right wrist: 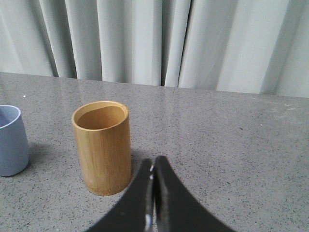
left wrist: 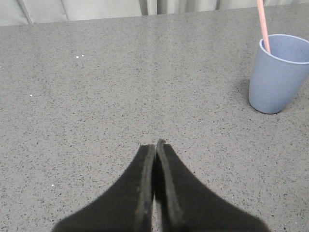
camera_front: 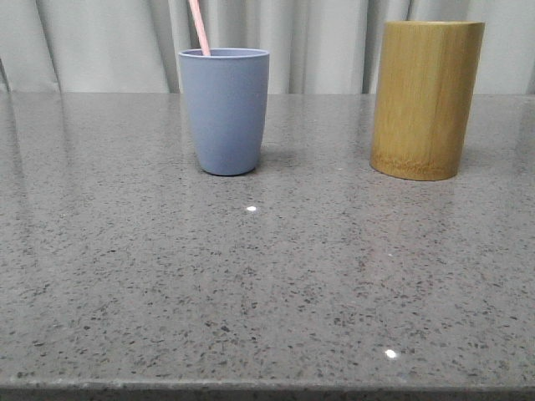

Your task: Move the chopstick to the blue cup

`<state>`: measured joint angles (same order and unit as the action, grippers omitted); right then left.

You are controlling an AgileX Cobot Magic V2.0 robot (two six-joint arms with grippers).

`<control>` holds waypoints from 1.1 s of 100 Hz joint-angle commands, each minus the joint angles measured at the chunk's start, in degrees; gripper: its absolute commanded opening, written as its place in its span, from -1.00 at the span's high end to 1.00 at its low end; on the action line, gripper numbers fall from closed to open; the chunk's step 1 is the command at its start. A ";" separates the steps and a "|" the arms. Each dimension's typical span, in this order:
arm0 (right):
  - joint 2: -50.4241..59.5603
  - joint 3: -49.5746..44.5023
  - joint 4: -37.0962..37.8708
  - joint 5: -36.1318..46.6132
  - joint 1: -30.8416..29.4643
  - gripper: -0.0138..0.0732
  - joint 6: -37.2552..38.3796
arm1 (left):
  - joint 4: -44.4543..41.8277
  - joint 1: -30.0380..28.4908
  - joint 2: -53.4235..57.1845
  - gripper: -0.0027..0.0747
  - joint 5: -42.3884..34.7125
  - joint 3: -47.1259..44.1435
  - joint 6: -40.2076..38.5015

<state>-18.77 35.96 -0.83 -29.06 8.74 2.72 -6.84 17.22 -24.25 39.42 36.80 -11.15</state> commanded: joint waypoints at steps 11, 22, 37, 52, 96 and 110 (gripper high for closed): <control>-0.28 1.26 0.83 3.67 -0.26 0.91 -0.35 | -0.20 -0.08 -0.35 0.98 -4.52 1.36 -0.71; -0.28 1.26 0.83 3.67 -0.26 0.91 -0.35 | -0.20 -0.08 -0.35 0.98 -4.52 1.36 -0.71; -0.28 1.26 0.83 3.67 -0.26 0.91 -0.35 | -0.20 -0.08 -0.35 0.98 -4.52 1.36 -0.71; -0.28 1.26 0.83 3.67 -0.26 0.91 -0.35 | -0.20 -0.08 -0.35 0.98 -4.52 1.36 -0.71; -0.28 1.26 0.83 3.67 -0.26 0.91 -0.35 | -0.31 -0.08 -0.21 0.98 -5.02 -0.43 -0.71; -0.28 1.26 0.83 3.67 -0.26 0.91 -0.35 | -0.33 -0.50 1.45 0.98 -10.53 -3.77 -0.71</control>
<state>-18.77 35.96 -0.83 -29.48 8.74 2.72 -6.84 17.22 -23.44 37.08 33.25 -11.15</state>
